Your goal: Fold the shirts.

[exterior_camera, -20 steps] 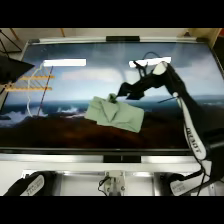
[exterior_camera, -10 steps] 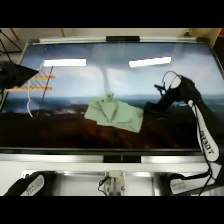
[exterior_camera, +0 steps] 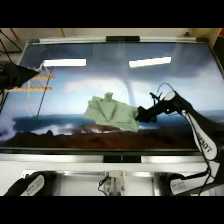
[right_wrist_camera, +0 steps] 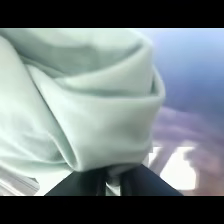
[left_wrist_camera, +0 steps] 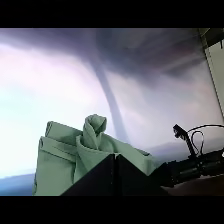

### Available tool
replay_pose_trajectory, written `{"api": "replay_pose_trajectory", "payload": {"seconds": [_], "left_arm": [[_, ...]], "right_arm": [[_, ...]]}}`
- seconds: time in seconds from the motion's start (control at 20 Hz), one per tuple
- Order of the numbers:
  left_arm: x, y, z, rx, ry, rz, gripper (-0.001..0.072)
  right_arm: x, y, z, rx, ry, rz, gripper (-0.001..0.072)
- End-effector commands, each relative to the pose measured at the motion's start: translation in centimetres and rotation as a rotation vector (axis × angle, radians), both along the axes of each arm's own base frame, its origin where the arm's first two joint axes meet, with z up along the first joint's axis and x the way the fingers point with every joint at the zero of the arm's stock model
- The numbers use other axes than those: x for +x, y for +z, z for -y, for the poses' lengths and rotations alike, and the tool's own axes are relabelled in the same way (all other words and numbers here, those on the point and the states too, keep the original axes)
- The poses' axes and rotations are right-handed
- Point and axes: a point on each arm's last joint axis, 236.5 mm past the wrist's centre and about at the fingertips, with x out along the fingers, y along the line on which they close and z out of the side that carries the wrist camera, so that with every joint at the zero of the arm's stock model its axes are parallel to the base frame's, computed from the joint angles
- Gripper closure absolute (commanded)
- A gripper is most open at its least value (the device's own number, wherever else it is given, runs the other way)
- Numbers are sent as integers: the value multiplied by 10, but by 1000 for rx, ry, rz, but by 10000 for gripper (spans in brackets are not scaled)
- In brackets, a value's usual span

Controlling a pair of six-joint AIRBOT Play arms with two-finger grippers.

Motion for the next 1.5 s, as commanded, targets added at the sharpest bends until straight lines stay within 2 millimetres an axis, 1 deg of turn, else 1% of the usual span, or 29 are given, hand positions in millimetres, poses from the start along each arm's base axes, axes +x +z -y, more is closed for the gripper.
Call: {"api": "replay_pose_trajectory", "payload": {"seconds": [0.0, 0.05, 0.1, 0.15, 0.25, 0.35, 0.4, 0.45, 0.55, 0.6, 0.65, 0.7, 0.8, 0.85, 0.95, 1.0, 1.1, 1.2, 1.25, 1.35, 1.45], "left_arm": [[0, 0, 0, -2, 1, -2, 676], [0, 0, 0, -2, 1, -1, 676], [0, 0, 0, -1, 2, 0, 676], [1, 1, -1, -2, 8, 4, 676], [4, 3, -3, -3, 21, 16, 675], [7, 5, -5, 2, 29, 31, 675], [7, 5, -5, 3, 29, 33, 675], [7, 5, -5, 3, 28, 33, 675], [7, 5, -5, 3, 27, 32, 675], [7, 5, -5, 3, 27, 32, 675], [7, 5, -5, 3, 27, 31, 675], [6, 5, -5, 3, 26, 30, 675], [5, 4, -4, 4, 19, 25, 675], [4, 3, -3, 4, 16, 22, 675], [3, 2, 0, 5, 4, 18, 675], [2, 2, 1, 5, 2, 17, 676], [2, 2, 2, 5, -1, 18, 675], [2, 2, 2, 5, -1, 18, 675], [2, 2, 2, 5, -1, 18, 675], [2, 2, 2, 5, -1, 18, 675], [2, 2, 2, 5, -2, 17, 676]], "right_arm": [[28, 25, -33, 150, 1, 142, 536], [40, 47, -38, 202, 1, 192, 615], [57, 77, -38, 250, -22, 239, 647], [72, 113, -37, 294, -34, 294, 648], [93, 183, -29, 326, -45, 391, 649], [103, 242, -15, 290, -30, 484, 648], [107, 259, -2, 235, -26, 519, 648], [112, 269, 17, 160, -34, 543, 648], [121, 281, 62, 45, -79, 584, 648], [126, 281, 89, -3, -121, 593, 648], [129, 276, 118, -51, -167, 589, 648], [130, 267, 151, -107, -214, 573, 648], [125, 249, 211, -211, -291, 530, 648], [119, 240, 241, -263, -329, 501, 648], [100, 226, 297, -371, -397, 441, 648], [86, 221, 324, -430, -430, 403, 648], [51, 210, 365, -517, -471, 301, 648], [6, 198, 396, -574, -505, 156, 648], [-16, 191, 402, -572, -515, 79, 648], [-59, 171, 404, -532, -563, -74, 648], [-98, 145, 396, -491, -606, -181, 648]]}}
